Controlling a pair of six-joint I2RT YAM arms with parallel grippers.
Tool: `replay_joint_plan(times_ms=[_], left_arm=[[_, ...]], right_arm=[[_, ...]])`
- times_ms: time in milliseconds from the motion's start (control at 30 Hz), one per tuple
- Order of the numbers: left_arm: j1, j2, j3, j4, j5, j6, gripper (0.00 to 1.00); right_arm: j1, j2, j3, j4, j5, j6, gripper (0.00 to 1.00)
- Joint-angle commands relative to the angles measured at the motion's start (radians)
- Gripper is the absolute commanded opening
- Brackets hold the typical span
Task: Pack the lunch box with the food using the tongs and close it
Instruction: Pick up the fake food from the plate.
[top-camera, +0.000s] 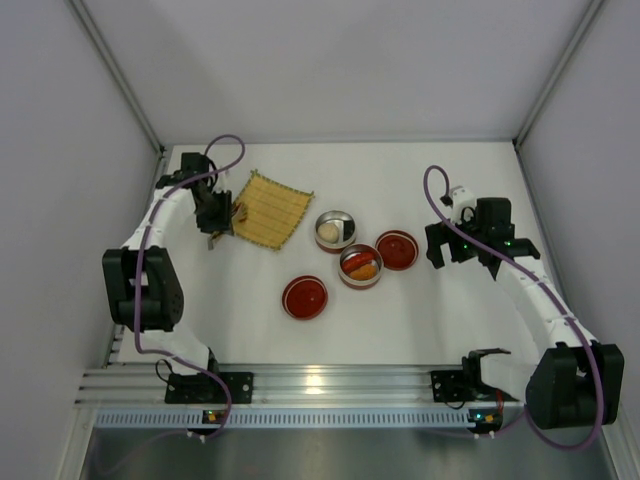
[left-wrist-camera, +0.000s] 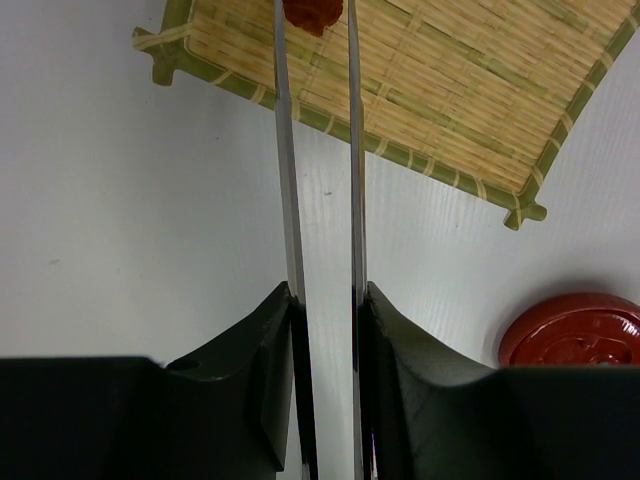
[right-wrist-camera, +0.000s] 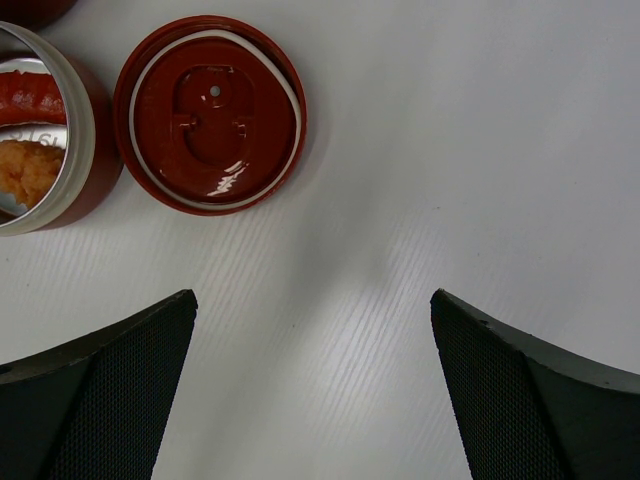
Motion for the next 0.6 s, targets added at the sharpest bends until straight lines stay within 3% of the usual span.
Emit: replay_joint_plan(times_ms=[0, 400, 567], left_arm=[[-0.003, -0.070, 0.060, -0.012, 0.022, 0.006, 0.33], [-0.003, -0.092, 0.078, -0.032, 0.096, 0.033, 0.30], [-0.077, -0.125, 0.069, -0.038, 0.122, 0.055, 0.29]], right_arm=[[0.001, -0.003, 0.024, -0.010, -0.004, -0.004, 1.00], [0.001, -0.003, 0.022, -0.007, -0.007, -0.004, 1.00], [0.001, -0.003, 0.022, -0.007, -0.008, -0.004, 0.99]])
